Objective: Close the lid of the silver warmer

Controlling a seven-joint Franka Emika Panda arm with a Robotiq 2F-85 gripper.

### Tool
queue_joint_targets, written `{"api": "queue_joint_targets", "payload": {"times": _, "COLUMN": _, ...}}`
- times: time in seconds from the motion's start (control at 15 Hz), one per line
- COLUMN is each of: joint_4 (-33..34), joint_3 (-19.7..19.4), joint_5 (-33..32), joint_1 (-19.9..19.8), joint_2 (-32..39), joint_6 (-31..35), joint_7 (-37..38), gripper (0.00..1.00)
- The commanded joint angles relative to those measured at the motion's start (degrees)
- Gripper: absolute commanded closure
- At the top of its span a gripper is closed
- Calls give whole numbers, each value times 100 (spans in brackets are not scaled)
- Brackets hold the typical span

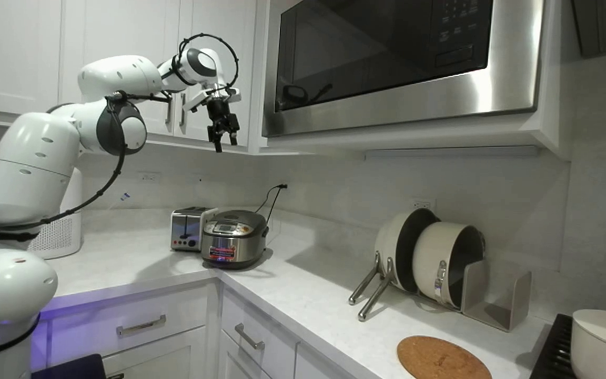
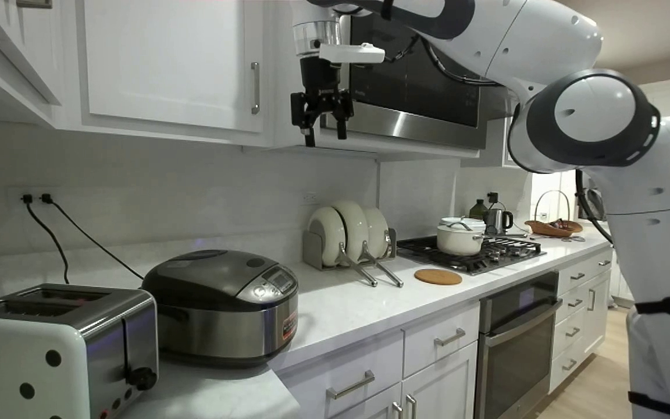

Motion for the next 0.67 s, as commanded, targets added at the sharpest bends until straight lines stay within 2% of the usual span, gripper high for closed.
{"api": "queue_joint_targets", "payload": {"times": 0.0, "joint_4": 65, "joint_3": -66, "joint_5": 13, "joint_1": -23, "joint_2": -200, "joint_6": -360, "joint_7": 273, "gripper": 0}}
{"api": "queue_joint_targets", "payload": {"times": 0.27, "joint_4": 25, "joint_3": -118, "joint_5": 12, "joint_1": -74, "joint_2": -417, "joint_6": -510, "joint_7": 454, "gripper": 0}}
{"api": "queue_joint_targets", "payload": {"times": 0.33, "joint_4": 51, "joint_3": -85, "joint_5": 0, "joint_1": -69, "joint_2": -294, "joint_6": -374, "joint_7": 262, "gripper": 0}}
{"api": "queue_joint_targets", "payload": {"times": 0.6, "joint_4": 50, "joint_3": -108, "joint_5": 0, "joint_1": -87, "joint_2": -383, "joint_6": -408, "joint_7": 269, "gripper": 0}}
